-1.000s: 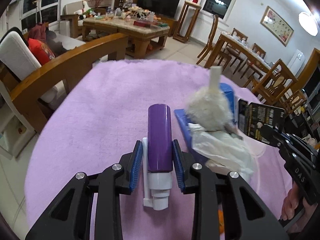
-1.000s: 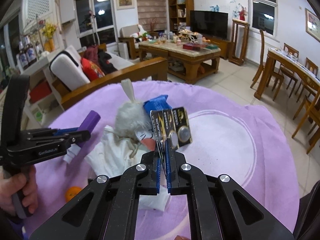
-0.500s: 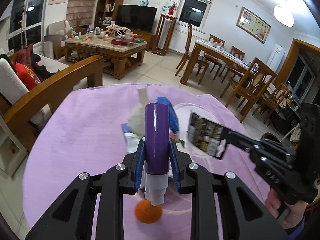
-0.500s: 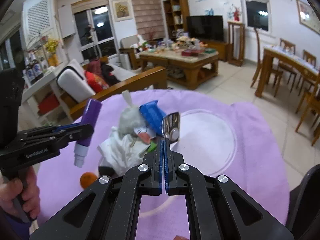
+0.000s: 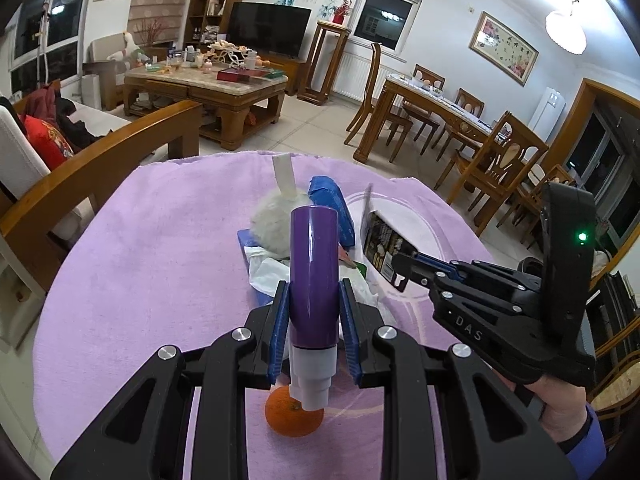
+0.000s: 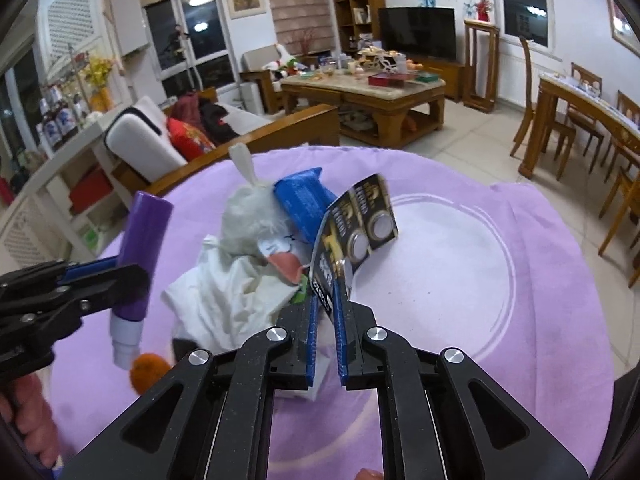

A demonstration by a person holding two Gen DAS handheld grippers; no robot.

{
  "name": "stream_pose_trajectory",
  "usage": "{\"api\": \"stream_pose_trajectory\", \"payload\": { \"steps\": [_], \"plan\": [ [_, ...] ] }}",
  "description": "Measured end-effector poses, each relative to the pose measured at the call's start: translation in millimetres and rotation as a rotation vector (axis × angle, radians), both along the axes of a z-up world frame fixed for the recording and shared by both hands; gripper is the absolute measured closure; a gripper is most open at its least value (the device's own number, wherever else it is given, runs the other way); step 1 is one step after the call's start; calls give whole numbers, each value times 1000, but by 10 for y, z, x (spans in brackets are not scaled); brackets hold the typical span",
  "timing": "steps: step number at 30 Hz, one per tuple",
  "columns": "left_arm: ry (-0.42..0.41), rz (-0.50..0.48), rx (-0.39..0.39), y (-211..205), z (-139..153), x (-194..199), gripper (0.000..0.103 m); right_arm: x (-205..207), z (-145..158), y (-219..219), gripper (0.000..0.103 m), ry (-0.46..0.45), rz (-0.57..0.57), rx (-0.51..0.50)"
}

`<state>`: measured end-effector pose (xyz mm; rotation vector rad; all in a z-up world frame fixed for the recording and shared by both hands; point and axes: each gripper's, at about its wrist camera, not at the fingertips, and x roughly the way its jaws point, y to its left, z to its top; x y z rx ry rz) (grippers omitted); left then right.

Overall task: Collect trash
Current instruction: 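Carry bottle and battery card over the black bin and open both grippers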

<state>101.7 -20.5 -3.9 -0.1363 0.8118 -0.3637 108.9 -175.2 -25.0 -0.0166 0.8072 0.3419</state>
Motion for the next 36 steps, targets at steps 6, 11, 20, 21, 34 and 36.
{"api": "stream_pose_trajectory", "payload": {
  "steps": [6, 11, 20, 21, 34, 36],
  "plan": [
    [-25, -21, -6, -23, 23, -67, 78, -178, 184, -150, 101, -65, -15, 78],
    [-67, -56, 2, -207, 165, -196, 78, -429, 411, -423, 101, -97, -17, 185],
    [-104, -168, 12, -814, 357, -384, 78, -890, 617, -1025, 101, -104, -70, 255],
    [-108, -183, 15, -907, 374, -406, 78, -935, 631, -1106, 101, -105, -77, 264],
    [-142, -394, 29, -2119, 448, -669, 78, -1727, 845, -2471, 101, -217, -314, 299],
    [-146, -429, 29, -2309, 440, -712, 78, -1853, 828, -2691, 101, -228, -355, 292]
  ]
}}
